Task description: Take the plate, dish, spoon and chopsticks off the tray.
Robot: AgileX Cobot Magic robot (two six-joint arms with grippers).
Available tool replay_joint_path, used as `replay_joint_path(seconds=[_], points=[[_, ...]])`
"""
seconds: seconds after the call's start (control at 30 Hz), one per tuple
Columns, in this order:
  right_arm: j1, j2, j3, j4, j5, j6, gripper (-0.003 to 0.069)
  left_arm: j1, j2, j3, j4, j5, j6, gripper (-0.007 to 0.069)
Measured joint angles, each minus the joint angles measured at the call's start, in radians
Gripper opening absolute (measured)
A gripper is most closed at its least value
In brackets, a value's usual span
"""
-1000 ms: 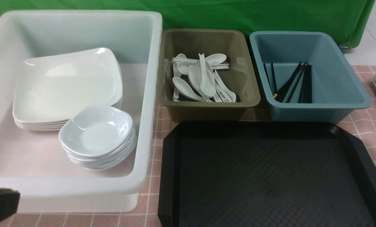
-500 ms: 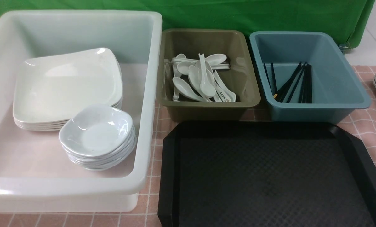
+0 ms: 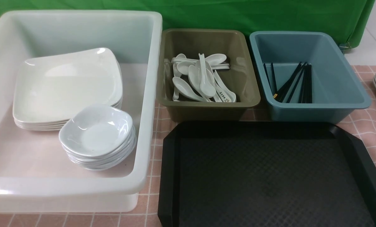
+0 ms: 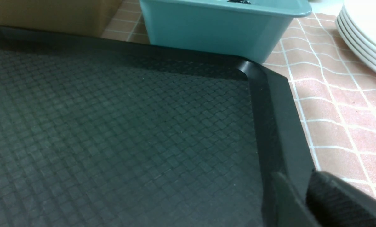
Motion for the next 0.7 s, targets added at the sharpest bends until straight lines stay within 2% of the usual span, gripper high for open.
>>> replay_joint_path(seconds=[0.17, 0.3, 0.37, 0.5, 0.7], points=[[0.000, 0.000, 0.000, 0.000, 0.000, 0.000, 0.0206, 0.000, 0.000, 0.010, 0.016, -0.017, 0.007, -0.0002], [0.000, 0.000, 0.000, 0.000, 0.000, 0.000, 0.0215, 0.000, -0.017, 0.124, 0.080, -0.156, -0.010, -0.0002], [0.000, 0.000, 0.000, 0.000, 0.000, 0.000, 0.0218, 0.000, -0.036, 0.183, 0.124, -0.200, -0.047, -0.0002], [0.000, 0.000, 0.000, 0.000, 0.000, 0.000, 0.0228, 0.000, -0.142, 0.379, 0.304, -0.315, -0.227, -0.0002], [0.000, 0.000, 0.000, 0.000, 0.000, 0.000, 0.0238, 0.000, -0.238, 0.496, 0.352, -0.331, -0.293, -0.0002]])
